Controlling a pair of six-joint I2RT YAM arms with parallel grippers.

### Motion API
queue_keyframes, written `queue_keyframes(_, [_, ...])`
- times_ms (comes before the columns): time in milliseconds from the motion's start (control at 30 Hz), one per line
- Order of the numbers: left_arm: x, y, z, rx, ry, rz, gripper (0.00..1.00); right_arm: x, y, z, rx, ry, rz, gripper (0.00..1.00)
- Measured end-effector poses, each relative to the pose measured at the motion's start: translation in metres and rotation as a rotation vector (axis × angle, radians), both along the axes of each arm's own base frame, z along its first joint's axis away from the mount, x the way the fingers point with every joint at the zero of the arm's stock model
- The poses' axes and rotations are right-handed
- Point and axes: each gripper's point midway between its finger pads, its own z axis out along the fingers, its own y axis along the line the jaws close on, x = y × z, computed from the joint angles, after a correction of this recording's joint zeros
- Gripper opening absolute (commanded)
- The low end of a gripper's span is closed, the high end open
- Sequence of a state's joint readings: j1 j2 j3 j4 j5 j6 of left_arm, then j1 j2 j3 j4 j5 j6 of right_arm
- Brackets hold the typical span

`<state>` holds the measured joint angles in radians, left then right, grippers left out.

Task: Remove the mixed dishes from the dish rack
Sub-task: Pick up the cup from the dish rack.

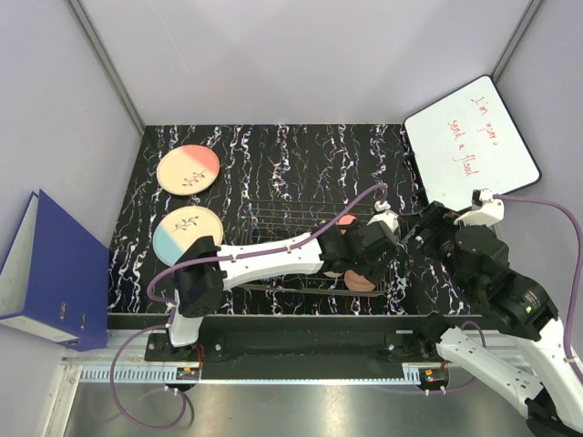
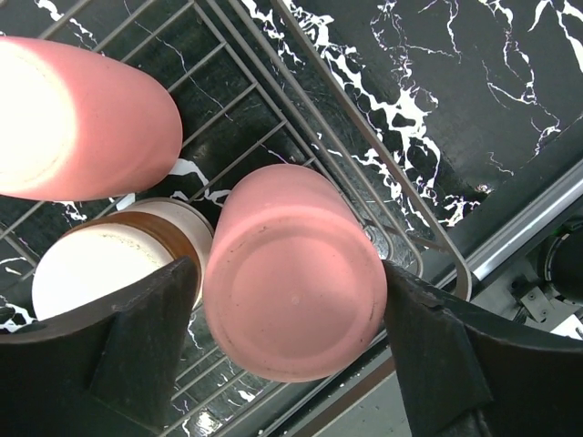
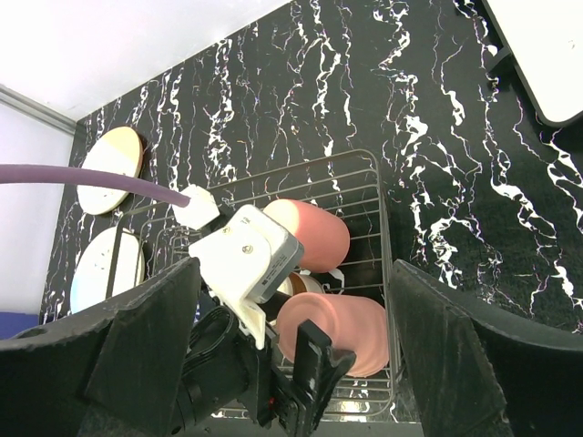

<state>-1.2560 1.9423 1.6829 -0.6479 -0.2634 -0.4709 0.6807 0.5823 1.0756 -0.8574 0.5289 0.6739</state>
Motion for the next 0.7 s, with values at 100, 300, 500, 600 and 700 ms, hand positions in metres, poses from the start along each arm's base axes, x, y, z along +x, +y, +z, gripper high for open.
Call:
queue_keyframes(100, [0.001,-0.001,0.001,-0.005,-0.006,0.002,0.65,0.000,0.000,-0.001,0.000,0.000,0.000,0.91])
queue_keyframes(300, [0.003,0.000,0.002,-0.006,-0.016,0.001,0.46,-0.001,-0.001,-0.001,0.003,-0.003,0.000,0.91])
queue_keyframes(500, [0.003,0.005,0.016,-0.024,-0.035,0.003,0.41,0.000,0.000,0.001,0.002,-0.008,0.001,0.91])
queue_keyframes(600, [0.005,0.010,0.033,-0.045,-0.064,0.003,0.41,-0.001,-0.001,0.004,0.004,-0.015,0.002,0.91])
queue_keyframes(700, [0.008,0.016,0.058,-0.076,-0.106,0.005,0.39,-0.001,-0.001,0.014,0.016,-0.032,0.002,0.91])
